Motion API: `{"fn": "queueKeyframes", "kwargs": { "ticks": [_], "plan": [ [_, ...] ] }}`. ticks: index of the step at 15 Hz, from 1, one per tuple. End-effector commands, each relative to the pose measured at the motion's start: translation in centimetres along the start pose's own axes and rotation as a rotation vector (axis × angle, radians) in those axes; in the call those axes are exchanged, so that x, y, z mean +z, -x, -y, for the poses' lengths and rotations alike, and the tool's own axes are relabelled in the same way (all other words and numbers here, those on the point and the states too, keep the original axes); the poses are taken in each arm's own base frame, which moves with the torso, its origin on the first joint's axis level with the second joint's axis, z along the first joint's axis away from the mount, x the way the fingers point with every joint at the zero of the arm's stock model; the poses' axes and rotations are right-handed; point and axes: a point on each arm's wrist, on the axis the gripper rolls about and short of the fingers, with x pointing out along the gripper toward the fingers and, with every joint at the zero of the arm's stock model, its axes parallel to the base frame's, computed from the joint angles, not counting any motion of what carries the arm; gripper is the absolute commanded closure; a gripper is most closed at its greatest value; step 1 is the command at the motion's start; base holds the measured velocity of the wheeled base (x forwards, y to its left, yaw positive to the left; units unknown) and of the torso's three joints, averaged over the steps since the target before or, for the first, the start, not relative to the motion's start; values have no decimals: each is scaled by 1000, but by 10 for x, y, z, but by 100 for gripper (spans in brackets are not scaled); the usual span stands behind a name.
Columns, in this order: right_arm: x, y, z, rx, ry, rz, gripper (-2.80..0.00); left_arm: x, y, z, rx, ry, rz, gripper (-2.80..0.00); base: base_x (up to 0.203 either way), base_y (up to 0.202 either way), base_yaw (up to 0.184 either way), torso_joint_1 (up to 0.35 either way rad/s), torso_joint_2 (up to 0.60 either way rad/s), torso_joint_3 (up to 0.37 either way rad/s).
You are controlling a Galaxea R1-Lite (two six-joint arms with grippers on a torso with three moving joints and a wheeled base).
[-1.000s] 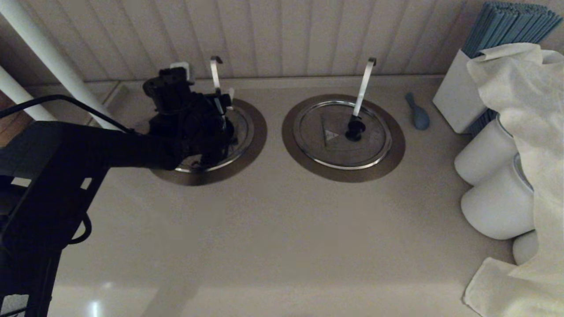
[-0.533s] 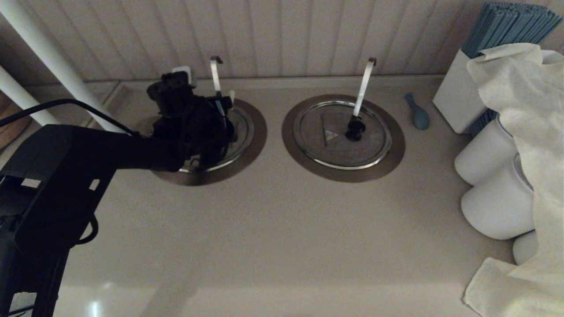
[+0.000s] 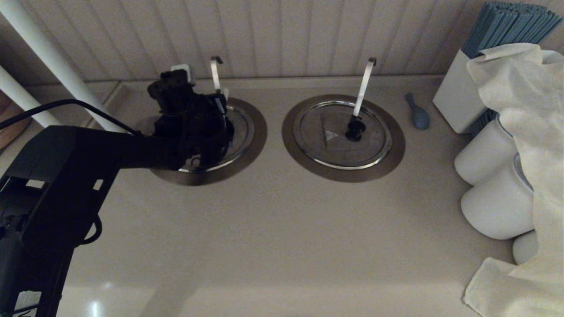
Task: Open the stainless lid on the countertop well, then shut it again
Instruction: Stir with a spoon
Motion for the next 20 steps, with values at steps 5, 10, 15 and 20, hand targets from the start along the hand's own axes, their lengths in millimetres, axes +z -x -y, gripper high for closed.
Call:
{"fn": "queueKeyframes", "kwargs": {
  "ticks": [5,10,15,20],
  "plan": [
    [0,0,0,0,0,-1,0,0,0,0,0,6,4,0,0,0,0,0,0,0],
    [0,0,0,0,0,-2,0,2,1,0,2,8,6,0,0,0,0,0,0,0],
    [0,0,0,0,0,-2,0,19,6,2,2,36,32,0,0,0,0,0,0,0],
    [0,0,0,0,0,-2,0,27,15,1,2,37,14,0,0,0,0,0,0,0]
  ]
}}
